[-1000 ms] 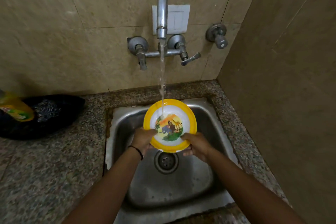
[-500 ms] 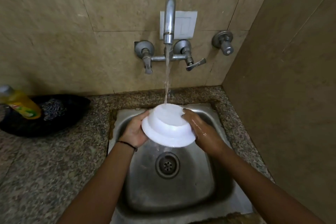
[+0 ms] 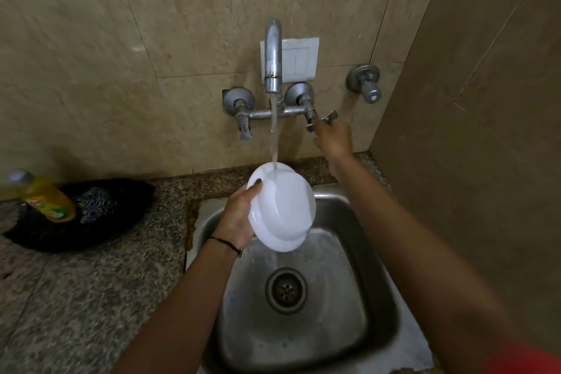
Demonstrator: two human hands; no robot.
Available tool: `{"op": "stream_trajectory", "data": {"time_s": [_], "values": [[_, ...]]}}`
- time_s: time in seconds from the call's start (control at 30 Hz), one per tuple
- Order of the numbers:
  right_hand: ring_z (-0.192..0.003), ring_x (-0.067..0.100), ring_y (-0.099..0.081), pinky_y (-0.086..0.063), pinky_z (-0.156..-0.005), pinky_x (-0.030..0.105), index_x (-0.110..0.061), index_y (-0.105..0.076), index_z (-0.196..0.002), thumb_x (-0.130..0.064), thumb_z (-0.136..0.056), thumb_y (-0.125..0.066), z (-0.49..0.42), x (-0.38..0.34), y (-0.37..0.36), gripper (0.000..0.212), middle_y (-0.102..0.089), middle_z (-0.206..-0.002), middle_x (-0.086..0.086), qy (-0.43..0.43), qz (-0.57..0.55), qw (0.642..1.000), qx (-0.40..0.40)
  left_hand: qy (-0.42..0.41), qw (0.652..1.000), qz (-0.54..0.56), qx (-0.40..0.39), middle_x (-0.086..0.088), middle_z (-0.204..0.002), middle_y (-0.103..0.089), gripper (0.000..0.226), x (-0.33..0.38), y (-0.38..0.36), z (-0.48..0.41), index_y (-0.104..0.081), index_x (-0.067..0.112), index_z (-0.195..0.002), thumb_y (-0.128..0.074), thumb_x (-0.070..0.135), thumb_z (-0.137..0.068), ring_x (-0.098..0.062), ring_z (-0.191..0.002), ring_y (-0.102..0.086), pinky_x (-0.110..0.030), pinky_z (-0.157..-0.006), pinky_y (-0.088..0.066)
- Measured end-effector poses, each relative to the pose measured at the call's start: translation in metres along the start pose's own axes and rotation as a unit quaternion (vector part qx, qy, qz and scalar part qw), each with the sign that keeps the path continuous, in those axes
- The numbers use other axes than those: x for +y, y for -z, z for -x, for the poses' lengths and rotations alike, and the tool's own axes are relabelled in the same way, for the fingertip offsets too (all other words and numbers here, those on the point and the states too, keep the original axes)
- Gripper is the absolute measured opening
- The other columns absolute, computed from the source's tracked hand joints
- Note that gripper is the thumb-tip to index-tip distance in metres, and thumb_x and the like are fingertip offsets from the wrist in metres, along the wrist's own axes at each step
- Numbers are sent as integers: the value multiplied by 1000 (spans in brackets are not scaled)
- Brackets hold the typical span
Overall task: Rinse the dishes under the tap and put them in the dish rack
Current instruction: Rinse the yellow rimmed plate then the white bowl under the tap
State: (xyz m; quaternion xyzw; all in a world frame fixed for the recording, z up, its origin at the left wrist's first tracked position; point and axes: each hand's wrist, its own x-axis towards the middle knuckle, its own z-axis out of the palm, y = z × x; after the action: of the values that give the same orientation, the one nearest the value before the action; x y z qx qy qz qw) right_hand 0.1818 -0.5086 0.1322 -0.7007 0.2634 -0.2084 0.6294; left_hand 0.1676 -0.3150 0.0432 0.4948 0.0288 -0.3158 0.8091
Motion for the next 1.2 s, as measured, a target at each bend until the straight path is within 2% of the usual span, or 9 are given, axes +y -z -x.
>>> {"op": "stream_trajectory", "data": {"time_s": [0.13, 0.37, 0.47, 0.57, 0.67, 0.73, 0.9, 1.03, 1.2], "values": [[-83, 18, -58, -41, -71, 25, -7, -59, -100, -14, -94, -54, 2, 0, -27, 11, -63, -91, 7, 82, 89, 986, 114, -24, 999, -27, 5, -18, -127, -63, 48, 0, 2, 2, -60, 12, -129, -64, 29, -84, -39, -119, -57, -60, -103, -41], [-96, 21, -62, -42, -72, 24, -10, -56, -118, -12, -95, -52, 14, 3, -14, 23, -66, -106, 9, 153, 221, 960, 74, -41, 999, -34, 6, -17, -127, -63, 55, 2, 6, 9, -59, 15, -130, -68, 33, -79, -41, -120, -56, -63, -100, -42], [-97, 22, -59, -42, -76, 27, -11, -46, -126, -21, -94, -53, 31, 10, -8, 34, -60, -104, 4, 72, 157, 985, 4, -41, 998, -48, 16, -15, -125, -65, 54, 0, 8, 18, -61, 17, -128, -70, 34, -77, -41, -117, -57, -62, -99, -43], [-123, 30, -49, -41, -92, 37, -9, -41, -136, -43, -97, -45, 66, 45, 2, 52, -52, -130, 9, -84, 75, 990, -82, -16, 999, -39, 21, -17, -126, -64, 59, -7, 17, 33, -61, 16, -128, -70, 40, -75, -43, -118, -56, -62, -99, -42], [-121, 36, -47, -45, -90, 53, -14, -35, -143, -64, -92, -28, 113, 95, 20, 71, -45, -137, 14, -336, -5, 929, -153, 8, 999, 42, 31, -19, -127, -62, 49, -25, 26, 52, -57, 13, -131, -57, 35, -88, -41, -114, -57, -55, -93, -48], [-109, 36, -54, -43, -94, 63, -13, -41, -138, -68, -90, -27, 141, 124, 30, 75, -53, -126, 14, -410, -103, 887, -184, 2, 996, 77, 40, -20, -126, -62, 42, -40, 28, 64, -57, 11, -131, -49, 31, -94, -40, -112, -57, -53, -92, -48], [-103, 39, -55, -49, -82, 59, -15, -46, -129, -64, -90, -38, 186, 162, 39, 63, -57, -114, 15, -467, -246, 834, -164, 3, 994, 8, 105, -19, -129, -61, 57, -80, 31, 88, -56, 11, -131, -65, 39, -83, -40, -120, -55, -57, -102, -42], [-109, 38, -49, -42, -90, 61, -13, -45, -128, -61, -92, -37, 191, 170, 49, 60, -50, -123, 15, -486, -228, 832, -141, 63, 979, -125, 149, -6, -115, -63, 32, -89, 38, 110, -56, 16, -124, -55, 30, -96, -21, -96, -60, -32, -73, -50], [-100, 38, -49, -45, -75, 59, -18, -46, -129, -52, -94, -41, 192, 167, 43, 50, -48, -121, 13, -470, -201, 855, -90, 64, 972, -182, 137, -6, -113, -63, 36, -81, 41, 124, -58, 10, -127, -57, 27, -95, -15, -92, -60, -25, -66, -53]]}}
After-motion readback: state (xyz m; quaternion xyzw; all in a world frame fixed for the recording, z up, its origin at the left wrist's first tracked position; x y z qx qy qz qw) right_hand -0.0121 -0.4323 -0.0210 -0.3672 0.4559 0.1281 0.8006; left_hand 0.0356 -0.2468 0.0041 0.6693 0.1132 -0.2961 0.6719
